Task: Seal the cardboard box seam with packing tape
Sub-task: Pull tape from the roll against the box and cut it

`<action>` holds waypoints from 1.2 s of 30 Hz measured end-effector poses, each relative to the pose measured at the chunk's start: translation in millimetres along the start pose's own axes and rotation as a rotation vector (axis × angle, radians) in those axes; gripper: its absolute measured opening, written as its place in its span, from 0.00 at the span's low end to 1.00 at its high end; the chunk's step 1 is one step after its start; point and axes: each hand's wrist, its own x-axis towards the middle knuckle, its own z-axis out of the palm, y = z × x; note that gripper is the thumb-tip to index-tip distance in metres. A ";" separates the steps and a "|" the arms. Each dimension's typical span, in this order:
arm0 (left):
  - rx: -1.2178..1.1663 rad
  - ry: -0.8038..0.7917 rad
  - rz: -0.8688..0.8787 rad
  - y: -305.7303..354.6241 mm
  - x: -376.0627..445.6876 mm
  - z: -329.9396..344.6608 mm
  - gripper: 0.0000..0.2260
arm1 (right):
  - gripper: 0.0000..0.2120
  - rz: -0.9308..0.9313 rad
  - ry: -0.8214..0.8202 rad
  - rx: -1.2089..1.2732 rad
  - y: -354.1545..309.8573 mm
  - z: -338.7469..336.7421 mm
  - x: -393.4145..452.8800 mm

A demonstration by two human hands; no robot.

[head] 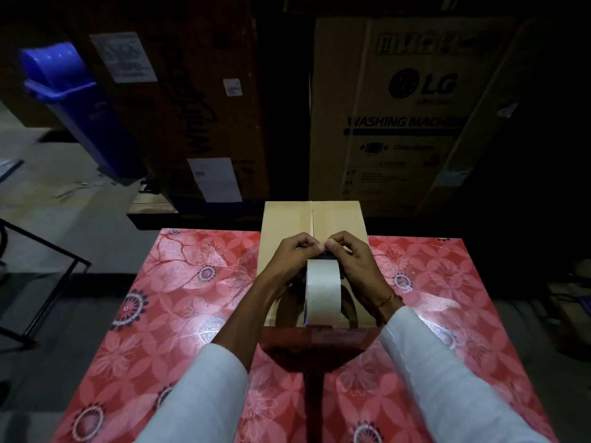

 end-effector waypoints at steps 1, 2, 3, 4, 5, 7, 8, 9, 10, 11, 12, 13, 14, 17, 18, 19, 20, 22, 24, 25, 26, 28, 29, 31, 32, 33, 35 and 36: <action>-0.003 0.008 0.006 -0.8 -0.2 0.7 0.06 | 0.10 -0.004 -0.002 -0.002 0.4 0.2 0.1; -0.015 0.020 0.008 -1.2 -0.7 1.5 0.07 | 0.10 -0.007 -0.003 -0.002 0.5 0.6 0.3; -0.031 0.030 0.011 -1.2 -1.3 2.1 0.09 | 0.11 -0.009 -0.003 0.000 0.5 1.1 0.5; -0.045 0.041 0.013 -1.6 -1.4 2.4 0.10 | 0.11 -0.008 -0.001 0.003 0.4 1.5 0.7; -0.053 0.051 0.015 -2.1 -1.5 2.6 0.11 | 0.11 -0.007 0.003 0.003 0.2 2.1 0.9; -0.057 0.076 0.011 -2.1 -2.5 3.4 0.13 | 0.11 0.002 0.015 0.005 0.3 2.9 1.2; -0.058 0.088 0.002 -1.6 -3.1 3.7 0.14 | 0.11 0.008 0.021 0.009 0.7 3.1 1.3; -0.058 0.097 -0.009 -0.9 -3.8 3.7 0.16 | 0.11 0.012 0.027 0.013 1.3 3.5 1.4; -0.061 0.099 -0.018 -0.6 -4.0 3.0 0.17 | 0.11 0.012 0.031 0.015 1.6 3.8 1.6; -0.063 0.096 -0.026 -1.3 -4.0 2.0 0.17 | 0.11 0.009 0.032 0.015 1.8 3.9 1.5; -0.068 0.089 -0.032 -2.0 -4.5 0.9 0.17 | 0.11 0.004 0.032 0.011 1.9 4.1 1.5; -0.079 0.080 -0.032 -2.7 -5.3 -0.3 0.16 | 0.11 -0.002 0.033 0.007 1.8 4.1 1.3; -0.097 0.071 -0.029 -4.3 -5.5 -1.6 0.15 | 0.11 -0.006 0.033 0.003 1.8 4.2 1.1; -0.113 0.065 -0.023 -7.0 -5.1 -3.5 0.09 | 0.11 -0.010 0.033 -0.003 2.7 3.9 0.8; -0.097 0.068 -0.018 -7.0 -4.8 -3.3 0.07 | 0.11 -0.006 0.031 -0.003 3.0 3.8 1.0; -0.081 0.071 -0.011 -7.0 -4.3 -2.8 0.06 | 0.11 0.000 0.028 0.001 3.4 3.6 1.4; -0.071 0.072 -0.004 -6.6 -4.1 -2.2 0.04 | 0.11 0.008 0.028 0.006 3.7 3.2 1.6; -0.059 0.074 0.002 -6.7 -4.1 -1.3 0.05 | 0.12 0.025 0.042 0.023 3.9 2.0 1.8; -0.049 0.077 0.005 -7.0 -4.8 -0.8 0.05 | 0.12 0.042 0.052 0.064 3.9 0.8 1.8; -0.034 0.076 0.011 -7.1 -4.9 -0.6 0.05 | 0.12 0.051 0.048 0.084 4.0 0.4 1.8; -0.020 0.074 0.020 -7.1 -5.1 -0.1 0.05 | 0.12 0.059 0.041 0.097 3.6 0.4 1.8; 0.003 0.077 0.030 -6.3 -6.1 1.8 0.06 | 0.12 0.068 0.040 0.105 2.4 0.7 2.0; 0.011 0.084 0.036 -6.4 -6.5 2.8 0.07 | 0.12 0.066 0.046 0.095 2.0 0.8 2.1; 0.019 0.106 0.052 -6.6 -7.4 4.7 0.08 | 0.11 0.048 0.053 0.059 1.6 1.5 2.0; 0.019 0.118 0.062 -6.2 -8.5 5.8 0.09 | 0.11 0.035 0.053 0.041 1.5 2.0 1.8; 0.019 0.131 0.070 -5.5 -10.3 7.0 0.09 | 0.10 0.023 0.053 0.026 1.7 2.2 1.4; 0.021 0.153 0.074 -5.4 -12.9 9.0 0.10 | 0.09 0.007 0.055 0.006 2.5 2.6 0.4; 0.017 0.154 0.066 -6.1 -13.6 9.6 0.10 | 0.09 0.006 0.059 0.000 2.8 2.7 -0.1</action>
